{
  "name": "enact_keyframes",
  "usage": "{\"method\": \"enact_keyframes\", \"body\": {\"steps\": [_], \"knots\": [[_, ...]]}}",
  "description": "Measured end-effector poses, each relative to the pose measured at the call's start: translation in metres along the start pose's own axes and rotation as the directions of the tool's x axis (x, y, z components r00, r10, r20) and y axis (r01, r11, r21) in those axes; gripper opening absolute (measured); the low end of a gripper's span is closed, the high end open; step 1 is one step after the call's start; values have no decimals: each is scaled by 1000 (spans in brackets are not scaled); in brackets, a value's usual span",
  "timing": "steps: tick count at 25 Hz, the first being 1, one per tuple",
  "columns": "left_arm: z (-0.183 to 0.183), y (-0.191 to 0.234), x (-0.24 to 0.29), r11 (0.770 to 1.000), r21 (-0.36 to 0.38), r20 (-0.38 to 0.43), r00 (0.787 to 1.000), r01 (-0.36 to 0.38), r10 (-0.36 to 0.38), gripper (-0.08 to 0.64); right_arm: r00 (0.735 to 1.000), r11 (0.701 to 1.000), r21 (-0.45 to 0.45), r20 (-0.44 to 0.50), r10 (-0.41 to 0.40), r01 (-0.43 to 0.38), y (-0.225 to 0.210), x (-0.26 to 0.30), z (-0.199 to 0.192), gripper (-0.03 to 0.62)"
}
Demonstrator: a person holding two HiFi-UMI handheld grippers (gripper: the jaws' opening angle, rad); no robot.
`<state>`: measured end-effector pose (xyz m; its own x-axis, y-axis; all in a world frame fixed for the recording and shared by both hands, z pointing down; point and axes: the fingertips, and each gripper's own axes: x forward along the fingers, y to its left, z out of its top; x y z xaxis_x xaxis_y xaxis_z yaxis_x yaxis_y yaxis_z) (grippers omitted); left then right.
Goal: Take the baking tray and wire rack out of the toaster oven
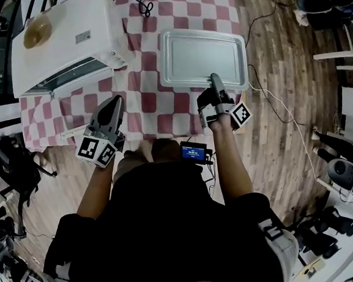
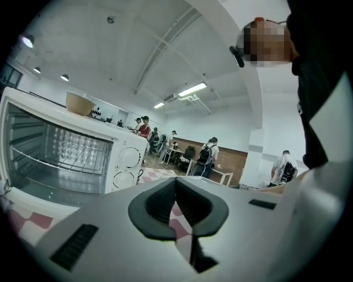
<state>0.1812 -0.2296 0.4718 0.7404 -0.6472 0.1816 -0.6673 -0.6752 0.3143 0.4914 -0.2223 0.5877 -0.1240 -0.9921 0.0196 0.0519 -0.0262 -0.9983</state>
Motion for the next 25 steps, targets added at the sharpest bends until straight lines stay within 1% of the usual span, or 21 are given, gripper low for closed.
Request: {"method": "enact_keyframes", "body": {"steps": [2,7,14,18,25], "knots": [[-5,8,4,1000,4,-6,1000,-11,11,-9,1000,1000,-3,-5,-8,8,-10,18,5,78],[-9,22,6,997,-31,-19,997,-74,74,-9,999,1000,3,-21,-31,31,-32,60,13,78],[-16,39,5,990,-41,-53,990,-133,130,-9,999,999,5,-28,-45,46,-56,105,31,78],[-18,45,5,989,-35,-66,987,-146,144,-9,998,998,2,-22,-62,62,-66,123,36,78],[-25,47,9,989,-36,-83,987,-145,141,-9,995,996,0,-11,-94,94,-81,141,40,78]]}}
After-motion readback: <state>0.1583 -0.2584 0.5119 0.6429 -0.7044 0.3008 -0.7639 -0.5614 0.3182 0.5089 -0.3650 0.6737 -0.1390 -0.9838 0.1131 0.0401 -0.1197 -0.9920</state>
